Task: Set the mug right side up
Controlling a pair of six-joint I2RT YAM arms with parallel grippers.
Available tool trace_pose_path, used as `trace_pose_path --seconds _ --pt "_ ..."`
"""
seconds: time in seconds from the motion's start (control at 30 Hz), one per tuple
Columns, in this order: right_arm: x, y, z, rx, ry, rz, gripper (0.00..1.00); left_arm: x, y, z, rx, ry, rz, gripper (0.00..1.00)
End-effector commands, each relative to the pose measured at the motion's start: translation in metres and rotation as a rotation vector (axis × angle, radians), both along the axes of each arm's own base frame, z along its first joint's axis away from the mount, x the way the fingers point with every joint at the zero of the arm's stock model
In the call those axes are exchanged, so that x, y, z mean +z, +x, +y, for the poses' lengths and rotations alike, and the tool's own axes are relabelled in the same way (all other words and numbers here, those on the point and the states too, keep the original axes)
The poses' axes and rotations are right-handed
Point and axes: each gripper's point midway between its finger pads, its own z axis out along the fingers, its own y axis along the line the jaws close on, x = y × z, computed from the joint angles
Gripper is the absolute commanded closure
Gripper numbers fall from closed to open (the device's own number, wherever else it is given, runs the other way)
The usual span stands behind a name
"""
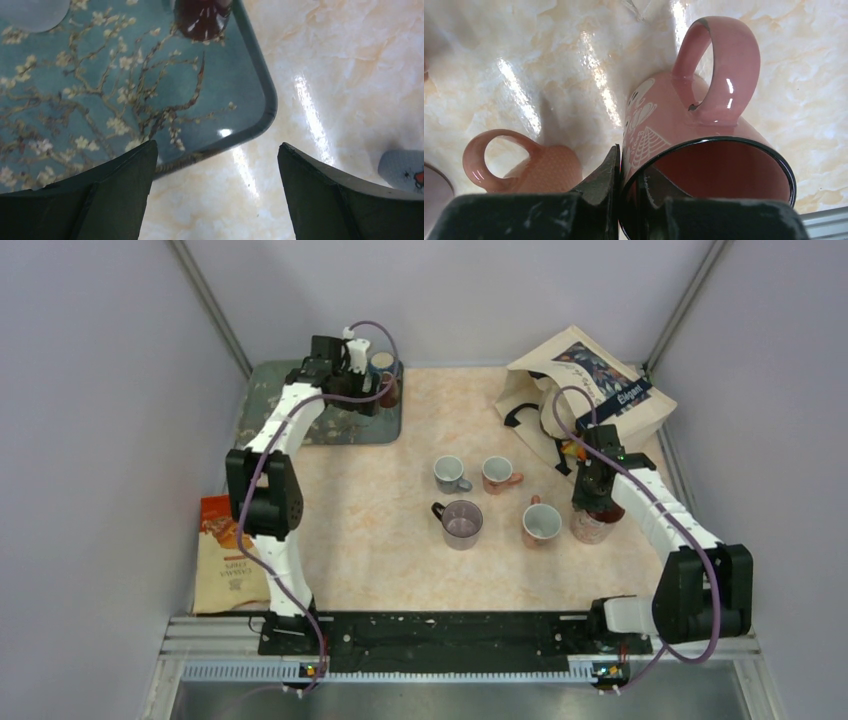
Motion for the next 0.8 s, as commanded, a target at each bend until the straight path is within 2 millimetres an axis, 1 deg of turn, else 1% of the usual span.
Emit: trace_pose_path --seconds 0.0,0.07,0.17,0.23,0.3,0.43,0.47,0.53,0.57,0.63,0.7,0.77 --pt "-0.011 0.011 -0.006 -0.035 -0.009 -0.039 0.98 -0.006 0.018 -0.025 -0.048 0.038 -0.014 0.07" --pt "-0.010 0.010 -0.008 -0.032 -0.016 -0.039 0.86 -0.021 0.017 -0.034 -0.073 0.056 0.011 0.10" --pt "0.001 0.014 -0.008 -0.033 -0.018 -0.063 0.70 -0.044 0.012 -0.051 -0.119 0.085 0.050 0.16" --pt "0.009 0.015 -0.008 -0.028 -0.015 -0.076 0.63 -0.057 0.008 -0.063 -0.147 0.093 0.078 0.20" --pt "0.017 0.017 -0.008 -0.021 -0.015 -0.086 0.55 -0.070 0.005 -0.075 -0.172 0.097 0.105 0.20" --pt "0.032 0.019 0.001 0.012 0.029 -0.118 0.46 -0.095 0.007 -0.086 -0.181 0.116 0.155 0.25" --pt "0.035 0.019 0.003 0.019 0.039 -0.124 0.45 -0.104 0.009 -0.086 -0.171 0.128 0.171 0.27" --pt "0.041 0.017 0.005 0.032 0.051 -0.131 0.42 -0.111 0.015 -0.083 -0.150 0.150 0.179 0.33" --pt "0.045 0.017 0.005 0.036 0.050 -0.135 0.41 -0.114 0.016 -0.081 -0.144 0.159 0.183 0.37" --pt "0.050 0.015 0.006 0.044 0.050 -0.142 0.40 -0.117 0.018 -0.081 -0.141 0.166 0.194 0.54" --pt "0.058 0.015 0.005 0.050 0.047 -0.158 0.39 -0.123 0.011 -0.082 -0.152 0.159 0.220 0.69" --pt "0.067 0.015 0.004 0.053 0.044 -0.176 0.38 -0.128 0.000 -0.085 -0.176 0.141 0.256 0.77"
